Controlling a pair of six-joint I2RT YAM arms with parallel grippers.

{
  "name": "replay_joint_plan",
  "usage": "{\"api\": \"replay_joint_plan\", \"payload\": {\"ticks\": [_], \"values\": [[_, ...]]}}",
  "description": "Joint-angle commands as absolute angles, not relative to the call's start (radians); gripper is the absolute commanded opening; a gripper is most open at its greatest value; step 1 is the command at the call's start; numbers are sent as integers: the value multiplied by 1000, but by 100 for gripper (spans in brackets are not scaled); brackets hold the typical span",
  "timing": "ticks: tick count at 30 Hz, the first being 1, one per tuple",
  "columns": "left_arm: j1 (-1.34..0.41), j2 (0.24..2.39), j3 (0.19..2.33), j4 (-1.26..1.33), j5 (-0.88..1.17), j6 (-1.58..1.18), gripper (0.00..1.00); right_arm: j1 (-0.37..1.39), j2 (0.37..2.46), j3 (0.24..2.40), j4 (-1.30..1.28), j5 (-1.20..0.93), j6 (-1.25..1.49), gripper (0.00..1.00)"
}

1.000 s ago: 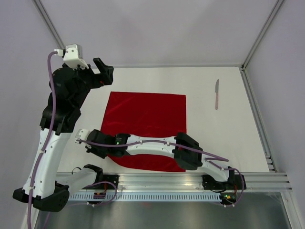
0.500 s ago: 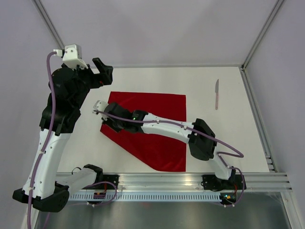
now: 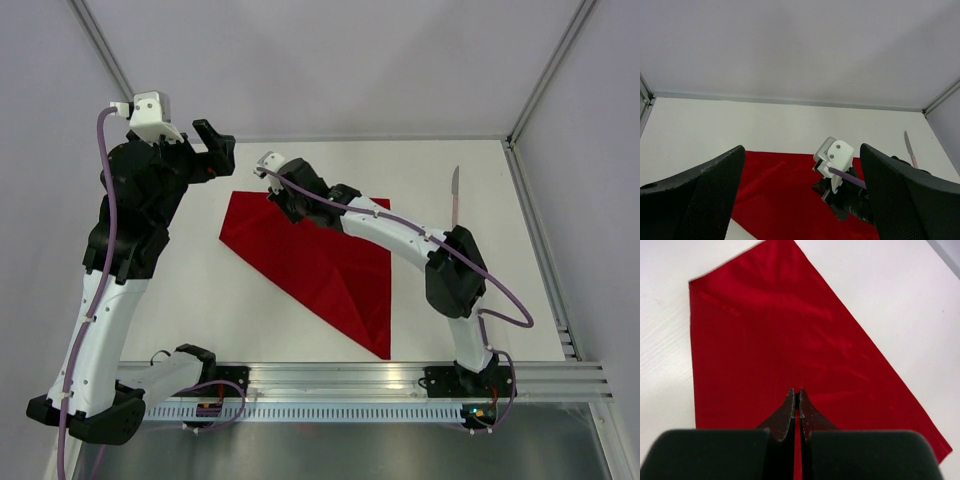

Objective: Fold the napkin, place the utensils inside, and roll it up
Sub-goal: Fold the napkin

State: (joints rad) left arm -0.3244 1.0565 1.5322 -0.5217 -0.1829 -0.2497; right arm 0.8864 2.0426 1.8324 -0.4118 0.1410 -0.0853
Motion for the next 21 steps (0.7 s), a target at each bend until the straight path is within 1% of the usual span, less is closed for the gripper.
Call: {"api": "replay_joint_plan", "payload": {"ticks": [1, 8, 21], "values": [[-321, 1046, 1536, -494, -201, -192, 100, 865, 1983, 1795, -403, 167, -110, 0], [-321, 1051, 1532, -489, -201, -186, 100, 763, 1976, 1750, -379, 158, -106, 1], [-321, 1068, 1529, -483, -193, -184, 100, 652, 1965, 1706, -351, 156, -86, 0]]}}
